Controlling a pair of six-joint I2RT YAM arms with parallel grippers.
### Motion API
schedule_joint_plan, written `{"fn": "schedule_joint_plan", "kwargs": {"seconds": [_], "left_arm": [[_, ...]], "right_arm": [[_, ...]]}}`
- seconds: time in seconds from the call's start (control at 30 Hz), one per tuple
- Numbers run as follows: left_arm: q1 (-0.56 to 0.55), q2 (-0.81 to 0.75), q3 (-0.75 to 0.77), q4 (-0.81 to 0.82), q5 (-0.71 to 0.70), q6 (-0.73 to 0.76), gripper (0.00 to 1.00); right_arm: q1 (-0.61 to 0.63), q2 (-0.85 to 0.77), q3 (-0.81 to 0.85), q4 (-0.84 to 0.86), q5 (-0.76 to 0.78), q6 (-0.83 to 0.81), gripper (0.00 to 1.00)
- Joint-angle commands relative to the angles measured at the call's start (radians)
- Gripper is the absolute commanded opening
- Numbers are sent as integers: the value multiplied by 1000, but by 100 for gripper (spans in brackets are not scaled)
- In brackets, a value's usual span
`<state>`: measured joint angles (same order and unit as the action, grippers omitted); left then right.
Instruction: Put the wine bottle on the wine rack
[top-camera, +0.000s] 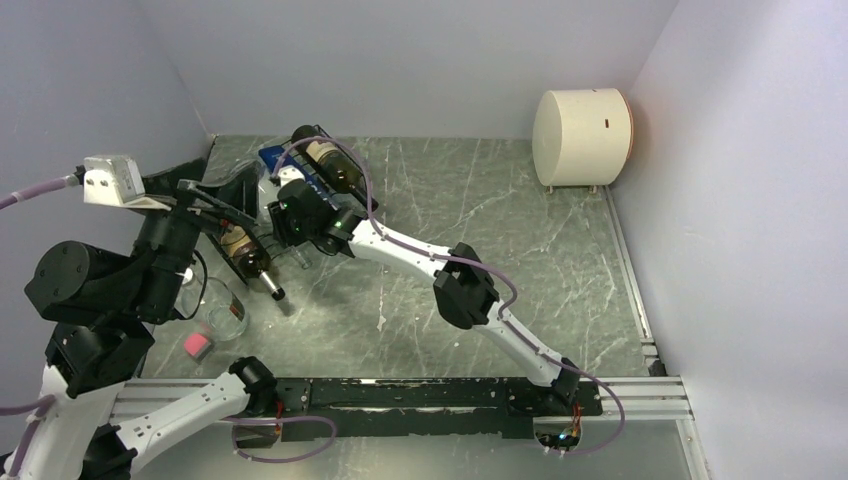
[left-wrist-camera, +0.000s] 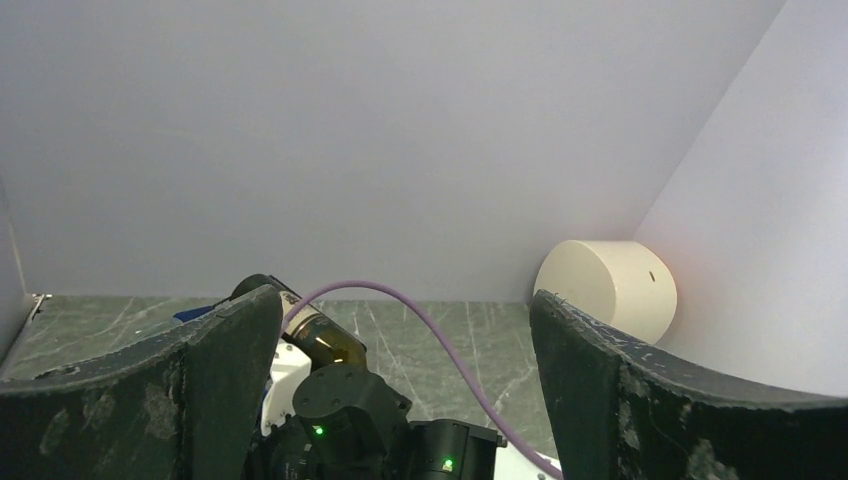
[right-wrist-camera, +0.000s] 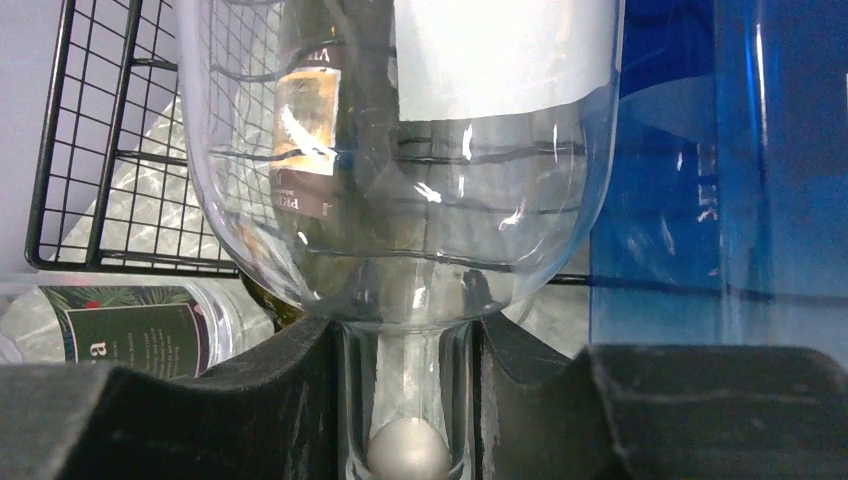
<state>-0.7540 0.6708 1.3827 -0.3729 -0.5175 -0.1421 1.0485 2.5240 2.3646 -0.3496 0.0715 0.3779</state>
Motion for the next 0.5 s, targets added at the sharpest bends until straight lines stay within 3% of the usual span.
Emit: {"fn": "schedule_joint_plan", "kwargs": {"seconds": [0.0,0.1,0.47], "left_arm": [[5,13,-6,-16,-22,7,98],[5,10,-17,-2,-30,11,98],[5,26,-19,6,-52,31,98]], "right_arm": [[-2,-42,96,217,61,-39,33],[-2,-35,84,207,57,-40,46],[-3,-61,19,219,58,-27,62]]}}
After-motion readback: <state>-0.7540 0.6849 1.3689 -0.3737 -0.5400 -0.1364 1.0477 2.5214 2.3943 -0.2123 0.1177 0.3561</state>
